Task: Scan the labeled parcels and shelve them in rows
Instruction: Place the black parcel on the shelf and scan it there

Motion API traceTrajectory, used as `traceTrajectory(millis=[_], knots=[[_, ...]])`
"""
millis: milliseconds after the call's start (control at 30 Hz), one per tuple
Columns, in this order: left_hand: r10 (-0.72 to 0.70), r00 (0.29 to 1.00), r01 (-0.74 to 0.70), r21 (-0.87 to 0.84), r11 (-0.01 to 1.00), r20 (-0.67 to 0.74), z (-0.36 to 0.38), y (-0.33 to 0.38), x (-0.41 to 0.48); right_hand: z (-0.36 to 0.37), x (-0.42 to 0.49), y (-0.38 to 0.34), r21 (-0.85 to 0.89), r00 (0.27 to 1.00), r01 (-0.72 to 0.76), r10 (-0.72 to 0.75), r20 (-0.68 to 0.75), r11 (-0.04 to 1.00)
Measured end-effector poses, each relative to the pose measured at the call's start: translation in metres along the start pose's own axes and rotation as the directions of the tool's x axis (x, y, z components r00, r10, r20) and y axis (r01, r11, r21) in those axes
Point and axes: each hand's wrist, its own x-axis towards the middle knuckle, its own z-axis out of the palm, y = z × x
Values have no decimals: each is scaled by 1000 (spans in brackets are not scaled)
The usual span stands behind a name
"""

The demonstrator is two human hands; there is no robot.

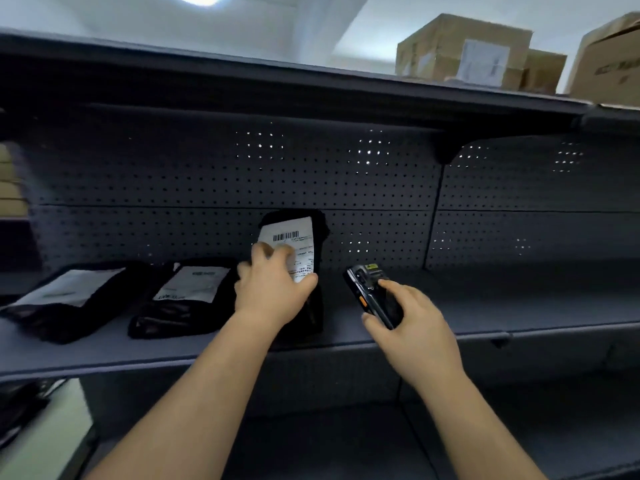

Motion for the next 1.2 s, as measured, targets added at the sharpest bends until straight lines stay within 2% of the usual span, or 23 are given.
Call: traceTrajectory(millis=[233,400,533,700,833,933,1033,1133,1200], knots=[[-193,975,166,213,963,114,30,11,21,20,34,24,69,994,44,-51,101,997],[-369,903,268,386,883,218,61,7,45,34,57,34,88,993,60,-68,94,994],[-436,854,286,443,849,284,75,9,69,48,73,39,94,992,78,-87,87,992],[-403,879,253,468,847,255,88,2,89,58,89,48,97,991,70,-80,103,993],[-423,866,277,449,849,265,89,3,95,58,99,54,90,987,77,-89,137,993],[-380,892,246,441,863,245,86,2,87,57,101,56,104,981,81,-97,165,991],[-282,942,204,360,910,180,78,-4,71,53,96,56,132,976,90,-114,186,987],[-80,996,64,310,949,39,65,-18,47,47,87,54,171,974,111,-142,178,979],[30,999,-16,283,959,-43,55,-25,26,42,78,50,203,971,130,-167,174,971]])
